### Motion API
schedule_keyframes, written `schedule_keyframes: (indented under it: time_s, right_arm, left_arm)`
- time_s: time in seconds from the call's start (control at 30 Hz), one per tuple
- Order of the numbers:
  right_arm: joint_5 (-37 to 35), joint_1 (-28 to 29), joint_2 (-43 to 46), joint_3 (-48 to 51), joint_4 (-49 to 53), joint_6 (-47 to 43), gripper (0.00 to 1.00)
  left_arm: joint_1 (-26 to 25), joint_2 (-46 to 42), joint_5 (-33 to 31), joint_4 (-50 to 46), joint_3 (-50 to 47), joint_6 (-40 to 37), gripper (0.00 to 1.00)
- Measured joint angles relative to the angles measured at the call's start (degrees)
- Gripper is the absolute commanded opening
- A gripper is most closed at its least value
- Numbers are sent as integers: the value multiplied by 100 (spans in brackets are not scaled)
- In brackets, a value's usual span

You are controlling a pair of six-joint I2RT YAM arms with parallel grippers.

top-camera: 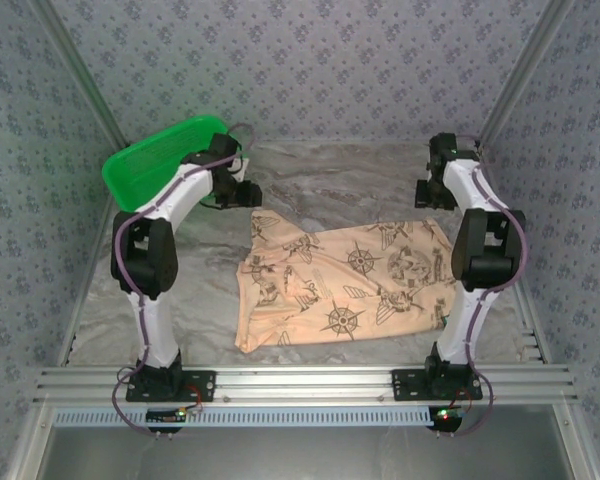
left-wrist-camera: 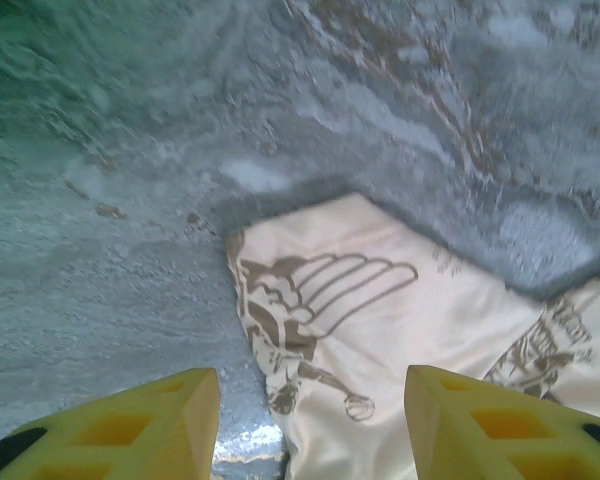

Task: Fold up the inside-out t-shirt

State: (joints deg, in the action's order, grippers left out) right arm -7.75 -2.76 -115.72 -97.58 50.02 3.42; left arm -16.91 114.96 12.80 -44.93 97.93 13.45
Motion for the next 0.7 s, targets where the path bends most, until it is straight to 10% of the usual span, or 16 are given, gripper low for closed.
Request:
schedule_keyframes:
  time_s: [0.7]
  right_arm:
    - [-203, -87, -748, -361, 697, -883, 57]
  left_arm:
    - [-98, 1451, -101, -177, 592, 216, 54]
